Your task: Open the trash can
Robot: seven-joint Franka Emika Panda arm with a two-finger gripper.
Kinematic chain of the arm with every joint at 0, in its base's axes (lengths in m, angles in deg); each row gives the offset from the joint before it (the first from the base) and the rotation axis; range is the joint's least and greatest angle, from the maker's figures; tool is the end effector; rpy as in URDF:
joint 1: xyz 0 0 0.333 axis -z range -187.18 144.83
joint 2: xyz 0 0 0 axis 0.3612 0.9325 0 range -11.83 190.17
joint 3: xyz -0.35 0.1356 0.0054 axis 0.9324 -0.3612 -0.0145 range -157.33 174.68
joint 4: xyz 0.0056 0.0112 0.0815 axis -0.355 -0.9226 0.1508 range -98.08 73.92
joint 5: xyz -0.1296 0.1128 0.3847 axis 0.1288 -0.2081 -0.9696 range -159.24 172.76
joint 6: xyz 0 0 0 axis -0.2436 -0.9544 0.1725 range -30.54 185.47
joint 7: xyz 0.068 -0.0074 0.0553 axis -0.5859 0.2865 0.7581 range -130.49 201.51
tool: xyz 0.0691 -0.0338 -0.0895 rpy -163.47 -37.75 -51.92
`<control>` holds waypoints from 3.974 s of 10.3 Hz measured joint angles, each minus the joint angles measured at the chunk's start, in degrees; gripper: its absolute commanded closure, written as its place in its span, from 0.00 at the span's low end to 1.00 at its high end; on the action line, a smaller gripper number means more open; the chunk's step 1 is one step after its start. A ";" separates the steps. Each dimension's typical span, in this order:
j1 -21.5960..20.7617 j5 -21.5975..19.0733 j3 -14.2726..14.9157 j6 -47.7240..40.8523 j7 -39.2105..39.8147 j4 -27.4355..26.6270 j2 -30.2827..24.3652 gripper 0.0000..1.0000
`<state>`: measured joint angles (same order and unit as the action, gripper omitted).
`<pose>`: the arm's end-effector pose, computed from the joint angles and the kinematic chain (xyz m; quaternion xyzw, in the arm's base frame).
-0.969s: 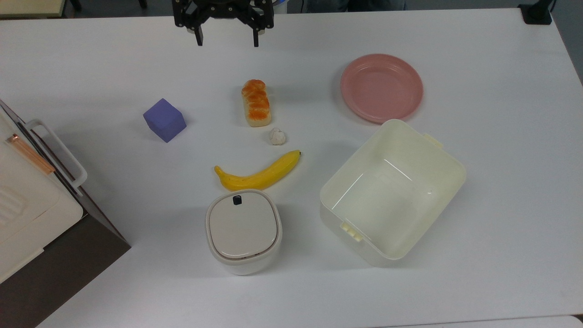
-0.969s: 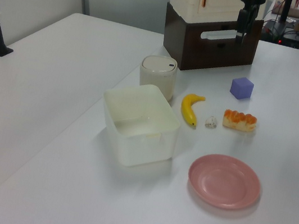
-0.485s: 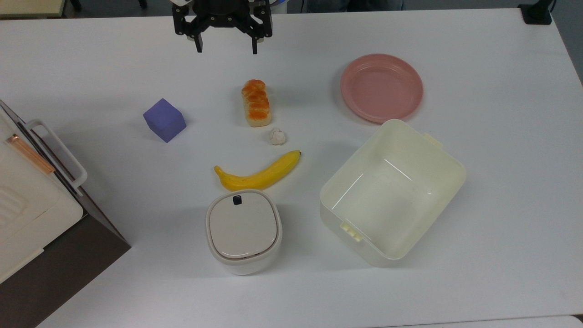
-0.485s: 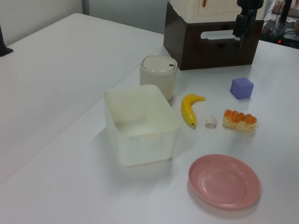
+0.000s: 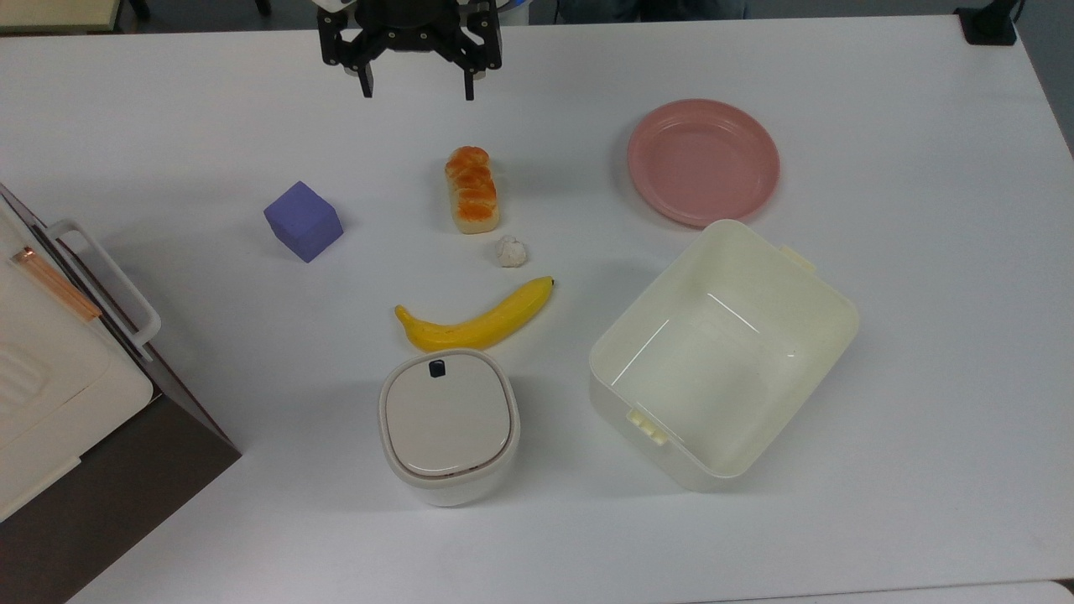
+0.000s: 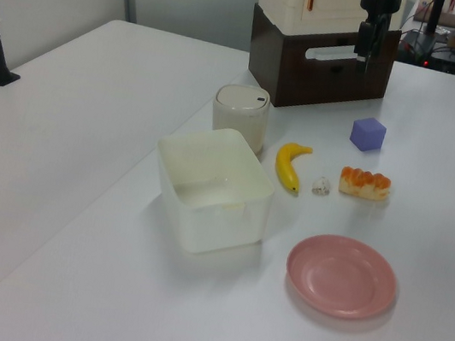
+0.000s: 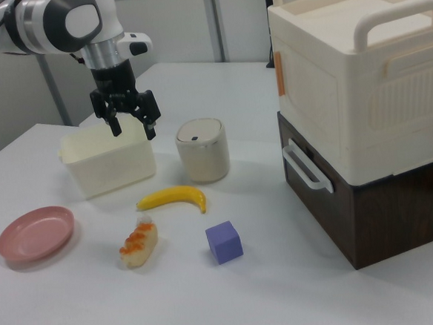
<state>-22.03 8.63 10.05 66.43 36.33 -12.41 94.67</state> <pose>0.6256 -0.0084 0.6211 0.9998 0.0044 0.0010 0.0174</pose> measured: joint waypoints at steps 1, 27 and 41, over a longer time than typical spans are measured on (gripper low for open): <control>-0.02 0.00 -0.02 0.45 -0.01 -0.19 0.45 0.50; -1.50 2.81 -0.24 44.36 -2.92 4.59 22.87 1.00; -1.46 2.83 -0.17 47.63 -6.68 4.82 23.85 1.00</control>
<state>-23.49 11.47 9.88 114.06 29.65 -7.59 118.52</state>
